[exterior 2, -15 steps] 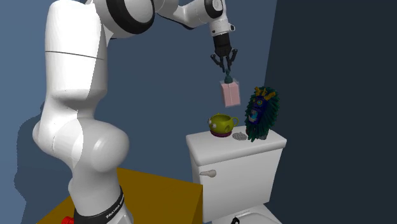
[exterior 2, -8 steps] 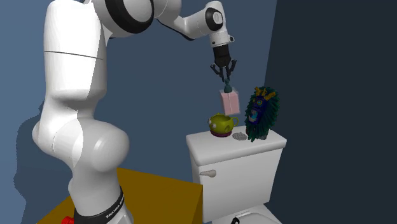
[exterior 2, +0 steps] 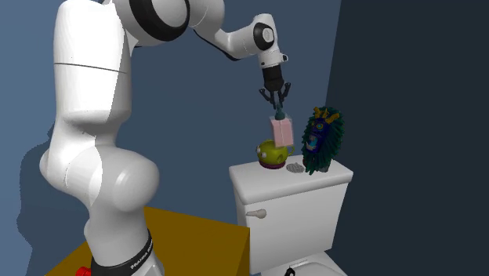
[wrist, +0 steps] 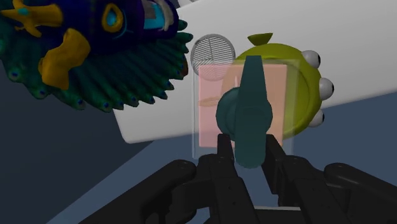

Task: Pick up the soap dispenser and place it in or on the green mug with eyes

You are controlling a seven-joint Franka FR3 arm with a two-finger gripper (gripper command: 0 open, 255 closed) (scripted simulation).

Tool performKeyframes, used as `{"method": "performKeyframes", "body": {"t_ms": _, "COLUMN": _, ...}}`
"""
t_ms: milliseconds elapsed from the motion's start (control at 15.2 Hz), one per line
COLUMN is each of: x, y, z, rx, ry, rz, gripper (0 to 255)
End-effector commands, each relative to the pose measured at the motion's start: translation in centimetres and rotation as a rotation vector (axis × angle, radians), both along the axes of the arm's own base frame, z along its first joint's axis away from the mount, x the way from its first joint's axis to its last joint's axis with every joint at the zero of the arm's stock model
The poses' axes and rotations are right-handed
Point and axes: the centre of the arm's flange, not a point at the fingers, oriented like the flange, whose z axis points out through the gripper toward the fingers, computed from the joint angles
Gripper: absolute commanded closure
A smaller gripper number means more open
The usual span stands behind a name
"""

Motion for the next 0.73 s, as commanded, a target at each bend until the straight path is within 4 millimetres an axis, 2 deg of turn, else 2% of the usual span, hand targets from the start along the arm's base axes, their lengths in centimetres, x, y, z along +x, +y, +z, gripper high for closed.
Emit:
{"method": "performKeyframes", "body": {"t_ms": 0, "x": -0.08, "y": 0.05, "z": -1.85, "rx": 0.005, "ry": 0.016, "rz": -0.002, "gripper": 255}}
{"method": "performKeyframes", "body": {"t_ms": 66, "x": -0.08, "y": 0.05, "z": -2.43, "rx": 0.005, "ry": 0.016, "rz": -0.002, "gripper": 255}}
{"method": "performKeyframes", "body": {"t_ms": 594, "x": -0.08, "y": 0.05, "z": -2.43, "rx": 0.005, "ry": 0.016, "rz": -0.002, "gripper": 255}}
{"method": "performKeyframes", "body": {"t_ms": 660, "x": 0.12, "y": 0.09, "z": -2.46, "rx": 0.005, "ry": 0.016, "rz": -0.002, "gripper": 0}}
